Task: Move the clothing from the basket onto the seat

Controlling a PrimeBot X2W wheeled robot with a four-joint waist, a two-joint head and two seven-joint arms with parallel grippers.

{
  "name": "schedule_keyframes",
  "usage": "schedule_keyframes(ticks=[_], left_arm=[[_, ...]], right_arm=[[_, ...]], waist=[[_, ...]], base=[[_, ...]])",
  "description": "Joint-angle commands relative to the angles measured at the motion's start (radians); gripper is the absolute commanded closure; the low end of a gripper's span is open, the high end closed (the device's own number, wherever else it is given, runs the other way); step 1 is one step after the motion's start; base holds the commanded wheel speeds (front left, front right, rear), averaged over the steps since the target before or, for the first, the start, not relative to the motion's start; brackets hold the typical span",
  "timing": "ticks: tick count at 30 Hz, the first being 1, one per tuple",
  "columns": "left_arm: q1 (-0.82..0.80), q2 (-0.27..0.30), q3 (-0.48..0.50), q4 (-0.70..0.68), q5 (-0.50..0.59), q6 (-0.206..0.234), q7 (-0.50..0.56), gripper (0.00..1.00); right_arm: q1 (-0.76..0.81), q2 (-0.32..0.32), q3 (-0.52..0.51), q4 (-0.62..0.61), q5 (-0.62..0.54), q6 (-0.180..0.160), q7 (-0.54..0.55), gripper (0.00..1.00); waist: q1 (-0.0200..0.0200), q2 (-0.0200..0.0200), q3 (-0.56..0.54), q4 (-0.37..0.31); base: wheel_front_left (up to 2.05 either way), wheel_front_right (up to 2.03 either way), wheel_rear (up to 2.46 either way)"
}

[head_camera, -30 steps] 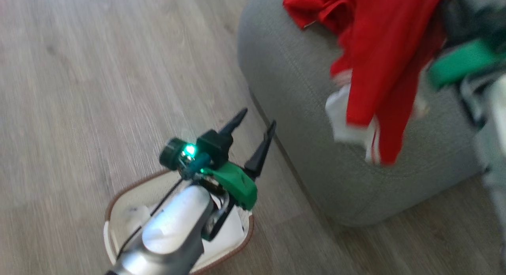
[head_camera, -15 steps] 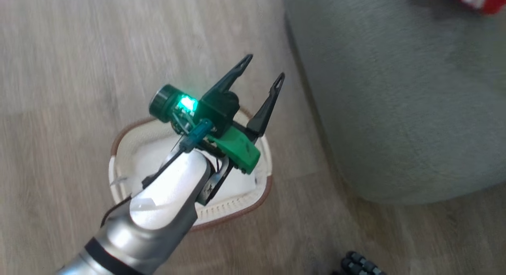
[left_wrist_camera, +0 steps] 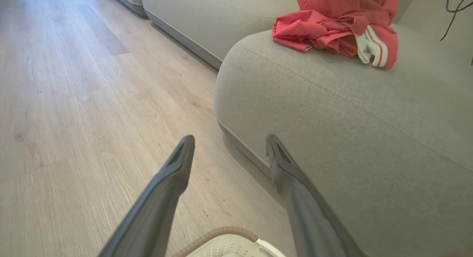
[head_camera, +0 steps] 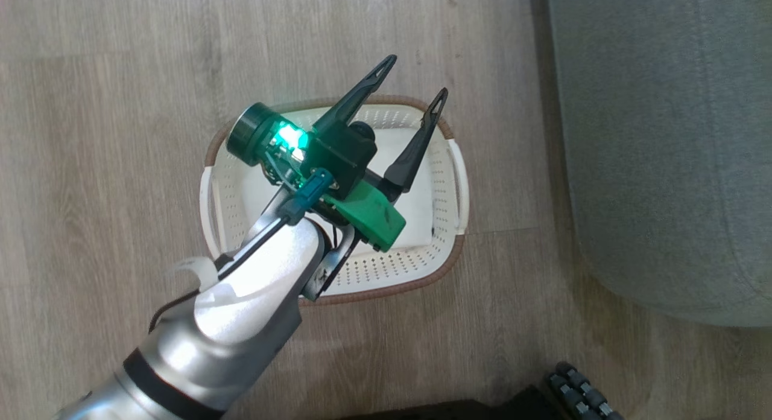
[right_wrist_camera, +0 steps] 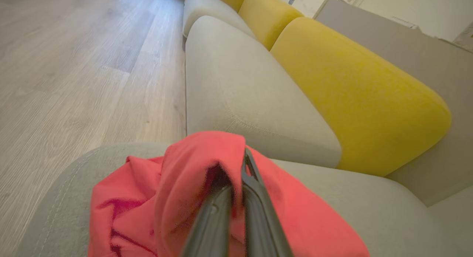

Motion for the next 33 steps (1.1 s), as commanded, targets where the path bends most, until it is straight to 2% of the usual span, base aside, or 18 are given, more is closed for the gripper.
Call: schedule_keyframes(ticks=[1,9,10,11,12,13,16,22,33], left_arm=[[-0.029,0.018,0.016,-0.031,0.01,0.005,0.005,0.0],[-0.022,0.012,0.008,-0.025,0.003,0.01,0.0,0.0],[-0.024,0.012,0.008,-0.024,0.003,0.011,-0.001,0.0],[-0.026,0.012,0.007,-0.022,0.003,0.011,-0.002,0.0],[-0.028,0.012,0.007,-0.021,0.003,0.012,-0.003,0.0],[-0.03,0.013,0.008,-0.019,0.003,0.012,-0.005,0.0],[-0.028,0.016,0.012,-0.013,-0.002,0.015,-0.013,0.0],[-0.012,0.014,0.022,-0.003,-0.024,0.017,-0.041,0.0],[0.057,-0.002,0.05,0.043,-0.085,0.024,-0.084,0.0]], right_arm=[[0.013,0.001,-0.01,-0.007,-0.024,0.0,-0.017,1.0],[0.017,0.059,-0.021,0.086,-0.071,0.0,-0.03,1.0],[0.017,0.068,-0.022,0.092,-0.075,0.0,-0.032,0.9],[0.017,0.076,-0.022,0.097,-0.077,0.0,-0.034,0.69],[0.018,0.085,-0.022,0.1,-0.077,0.0,-0.035,0.28],[0.02,0.092,-0.022,0.102,-0.078,0.0,-0.037,0.0],[0.037,0.114,-0.003,0.093,-0.073,0.0,-0.039,0.0],[0.128,0.139,0.059,0.0,-0.001,0.0,-0.039,0.0],[0.36,0.108,0.206,-0.183,0.189,0.0,-0.04,0.0]], waist=[[-0.0001,0.0,0.017,0.014],[-0.0001,0.0,0.02,0.007],[-0.0001,0.0,0.02,0.003],[-0.0001,0.0,0.018,0.0],[-0.0001,0.0,0.015,-0.003],[-0.0001,0.0,0.012,-0.008],[-0.0001,0.0,-0.007,-0.021],[-0.0001,0.0,-0.076,-0.047],[-0.0001,0.0,-0.274,-0.05]], base=[[0.0,0.0,0.0],[0.0,0.0,0.0],[0.0,0.0,0.0],[0.0,0.0,0.0],[0.0,0.0,0.0],[0.0,0.0,0.0],[0.0,0.0,0.0],[0.0,0.0,0.0],[0.0,0.0,0.0]])
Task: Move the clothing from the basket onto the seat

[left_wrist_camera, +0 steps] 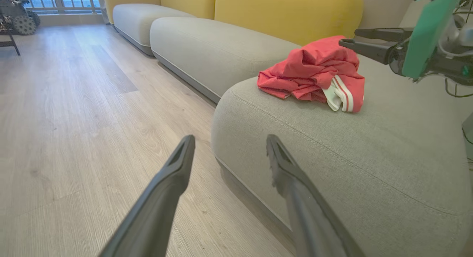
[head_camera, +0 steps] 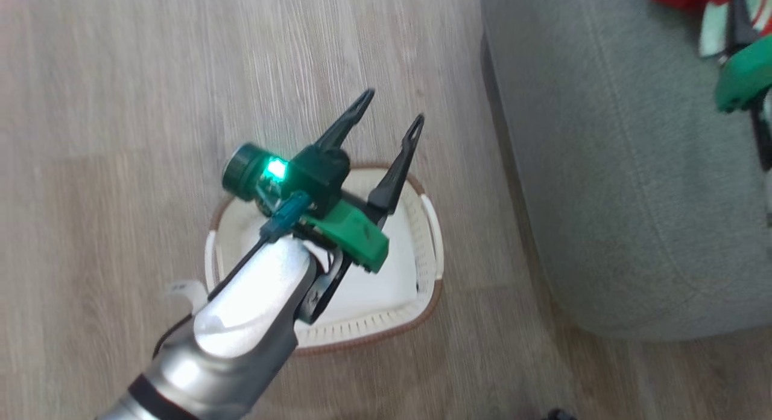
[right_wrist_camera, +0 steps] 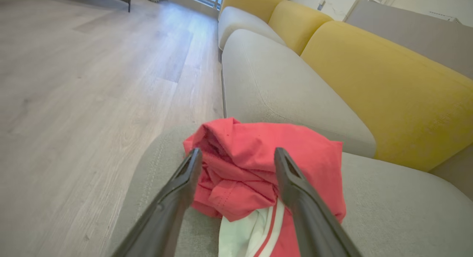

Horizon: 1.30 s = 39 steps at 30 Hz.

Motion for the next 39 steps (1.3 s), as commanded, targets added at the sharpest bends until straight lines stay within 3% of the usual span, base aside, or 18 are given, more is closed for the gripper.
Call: schedule_keyframes(ticks=[1,15,22,31,39], left_arm=[[0.0,0.008,0.043,-0.021,-0.01,0.007,-0.01,0.0],[0.2,0.04,0.127,0.02,-0.074,0.049,-0.033,0.0],[0.318,0.074,0.205,-0.026,-0.069,0.093,-0.034,0.0],[0.488,0.089,0.344,-0.12,-0.065,0.139,-0.034,0.0],[0.607,0.085,0.432,-0.176,-0.026,0.161,-0.034,0.0]], right_arm=[[0.014,-0.014,0.023,-0.049,0.018,0.0,-0.009,0.0],[0.309,0.054,0.076,-0.269,0.152,0.0,-0.009,0.0],[0.499,0.151,0.061,-0.387,0.159,0.0,-0.009,0.0],[0.669,0.251,0.034,-0.502,0.122,0.0,-0.009,0.0],[0.766,0.27,0.064,-0.549,0.168,0.0,-0.004,0.0]], waist=[[0.0,0.0,-0.066,0.005],[0.0,0.0,-0.299,0.089],[0.0,0.0,-0.376,0.124],[0.0,0.0,-0.423,0.149],[0.0,0.0,-0.432,0.165]], base=[[0.0,0.0,0.0],[0.0,0.0,0.0],[0.0,0.0,0.0],[0.0,0.0,0.0],[0.0,0.0,0.0]])
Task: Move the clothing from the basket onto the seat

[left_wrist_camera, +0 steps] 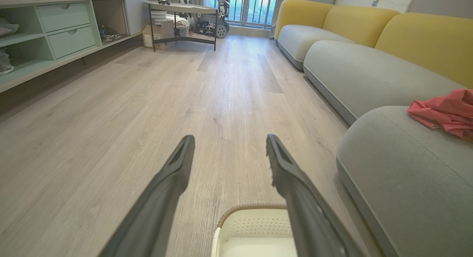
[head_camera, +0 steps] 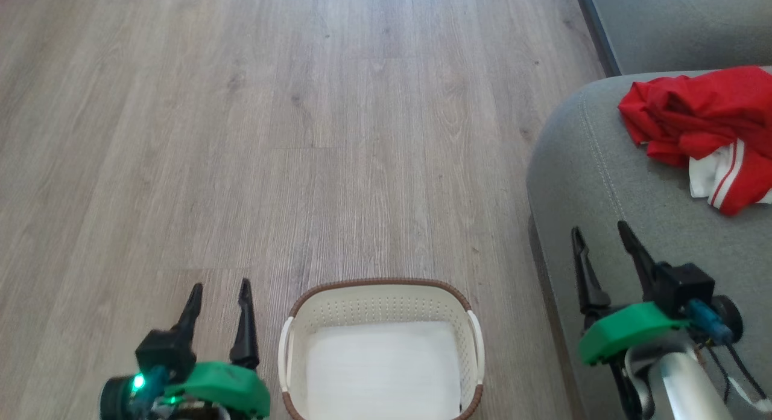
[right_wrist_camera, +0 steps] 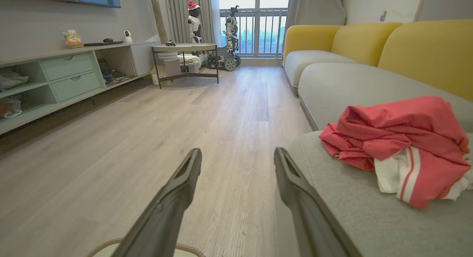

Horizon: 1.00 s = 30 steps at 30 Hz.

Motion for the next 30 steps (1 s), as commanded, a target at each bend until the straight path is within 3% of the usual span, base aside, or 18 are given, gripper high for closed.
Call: schedule_keyframes(ticks=[1,7,30], left_arm=[[-0.024,0.014,0.054,-0.039,0.012,0.005,-0.013,0.0],[0.041,0.003,0.103,-0.072,0.04,0.002,-0.013,0.0],[0.088,-0.06,0.187,-0.074,0.094,-0.059,-0.013,0.0]], right_arm=[[-0.015,0.008,0.033,-0.044,0.021,0.0,-0.005,0.0],[0.042,0.009,0.049,-0.06,0.074,0.0,-0.006,0.0],[0.082,0.009,0.037,-0.06,0.08,0.0,0.0,0.0]], waist=[[0.0001,-0.0001,-0.001,0.003],[0.0001,-0.0001,-0.007,0.007],[0.0001,-0.0001,-0.019,0.013]], base=[[0.0,0.0,0.0],[0.0,0.0,0.0],[0.0,0.0,0.0]])
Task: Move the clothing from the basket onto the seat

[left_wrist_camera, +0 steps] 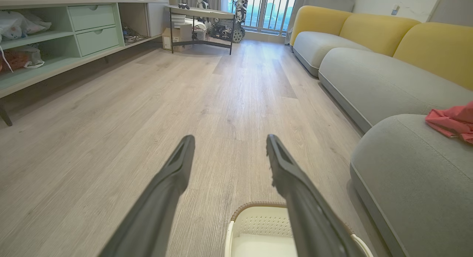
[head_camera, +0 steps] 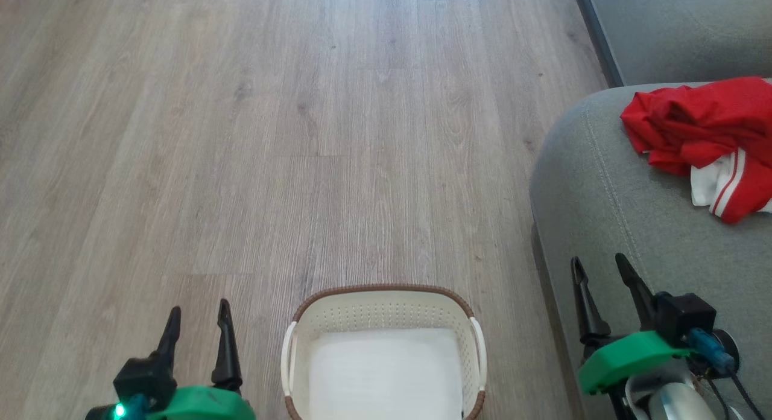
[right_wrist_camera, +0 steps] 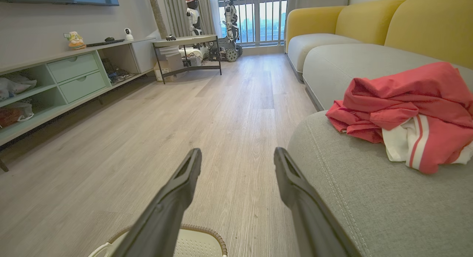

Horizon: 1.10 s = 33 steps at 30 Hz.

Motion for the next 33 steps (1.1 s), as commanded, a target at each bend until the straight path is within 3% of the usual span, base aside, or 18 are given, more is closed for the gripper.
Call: schedule_keyframes(ticks=[1,13,14,18,33], left_arm=[[-0.032,0.002,0.044,-0.027,0.009,-0.006,-0.013,0.0],[-0.034,-0.011,0.06,-0.008,0.015,-0.026,-0.013,0.0],[0.0,-0.01,0.015,0.017,0.003,-0.025,0.0,1.0],[0.016,-0.015,0.005,0.076,0.005,-0.025,0.002,1.0],[-0.014,-0.022,0.043,0.082,-0.153,-0.065,0.041,1.0]], right_arm=[[-0.014,0.003,0.019,-0.035,0.008,0.0,-0.002,0.0],[-0.017,0.003,0.016,-0.029,0.012,0.0,-0.003,0.0],[0.0,0.0,-0.003,0.001,0.005,0.0,0.0,1.0],[0.021,0.0,0.002,0.064,0.004,0.0,0.0,1.0],[0.008,0.001,-0.013,0.05,0.178,0.0,0.045,1.0]], waist=[[0.0001,-0.0001,0.001,0.001],[0.0001,-0.0001,0.003,0.002],[0.0001,-0.0001,0.003,0.002],[0.0001,-0.0001,0.003,0.002],[0.0001,-0.0001,0.009,-0.002]], base=[[0.0,0.0,0.0],[0.0,0.0,0.0],[0.0,0.0,0.0],[0.0,0.0,0.0],[0.0,0.0,0.0]])
